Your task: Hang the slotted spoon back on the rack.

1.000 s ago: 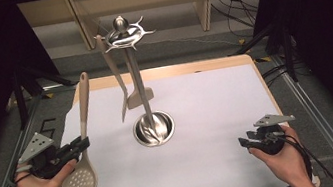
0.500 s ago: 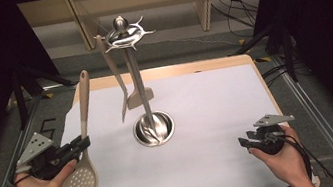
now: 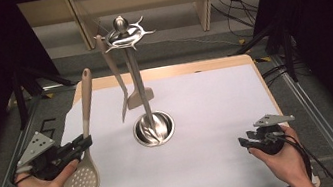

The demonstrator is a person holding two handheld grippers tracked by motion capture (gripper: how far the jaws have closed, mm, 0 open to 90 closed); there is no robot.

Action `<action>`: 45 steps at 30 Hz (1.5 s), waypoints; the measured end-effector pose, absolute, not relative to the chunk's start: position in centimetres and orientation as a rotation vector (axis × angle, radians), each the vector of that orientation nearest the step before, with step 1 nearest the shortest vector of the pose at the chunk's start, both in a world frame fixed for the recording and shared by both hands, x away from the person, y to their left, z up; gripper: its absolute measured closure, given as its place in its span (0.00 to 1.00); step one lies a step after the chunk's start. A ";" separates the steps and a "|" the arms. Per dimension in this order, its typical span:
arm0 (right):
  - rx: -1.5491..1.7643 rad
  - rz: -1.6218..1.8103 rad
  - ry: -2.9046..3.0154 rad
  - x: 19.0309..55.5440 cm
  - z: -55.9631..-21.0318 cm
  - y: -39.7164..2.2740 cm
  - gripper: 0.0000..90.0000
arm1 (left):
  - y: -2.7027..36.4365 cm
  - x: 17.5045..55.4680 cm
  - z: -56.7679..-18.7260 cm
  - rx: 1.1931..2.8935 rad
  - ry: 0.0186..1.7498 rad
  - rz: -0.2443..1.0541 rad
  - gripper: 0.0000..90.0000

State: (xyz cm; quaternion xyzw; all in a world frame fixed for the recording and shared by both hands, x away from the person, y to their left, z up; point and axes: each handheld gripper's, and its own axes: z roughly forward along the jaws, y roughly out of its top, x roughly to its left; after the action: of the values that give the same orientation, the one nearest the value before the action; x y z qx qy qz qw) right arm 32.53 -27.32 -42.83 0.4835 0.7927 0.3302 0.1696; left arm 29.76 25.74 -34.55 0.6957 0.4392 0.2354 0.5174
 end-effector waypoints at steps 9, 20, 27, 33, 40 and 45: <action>1.387 0.936 2.246 32.5 -42.8 -27.2 0.66 | 25.3 29.6 -34.0 1.665 1.028 0.572 0.87; 1.383 0.951 2.247 32.5 -42.9 -27.3 0.66 | 24.8 29.5 -33.3 1.682 0.989 0.578 0.86; 1.438 0.941 2.240 32.3 -42.7 -27.1 0.65 | 24.7 29.5 -32.9 1.650 0.988 0.580 0.87; 1.434 0.957 2.233 32.4 -42.8 -26.9 0.65 | 24.4 29.4 -32.3 1.648 0.969 0.583 0.86; 1.430 0.956 2.238 32.4 -42.9 -26.9 0.65 | 24.0 29.5 -31.9 1.639 0.946 0.585 0.86; 1.428 0.958 2.239 32.4 -42.9 -26.9 0.65 | 23.8 29.5 -31.6 1.642 0.936 0.588 0.86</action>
State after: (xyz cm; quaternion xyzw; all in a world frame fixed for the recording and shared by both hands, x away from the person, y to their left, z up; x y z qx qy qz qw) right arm 32.37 -26.95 -42.88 0.4993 0.7831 0.3350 0.1588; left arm 29.50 23.80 -31.58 0.6935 0.3952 0.2485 0.5488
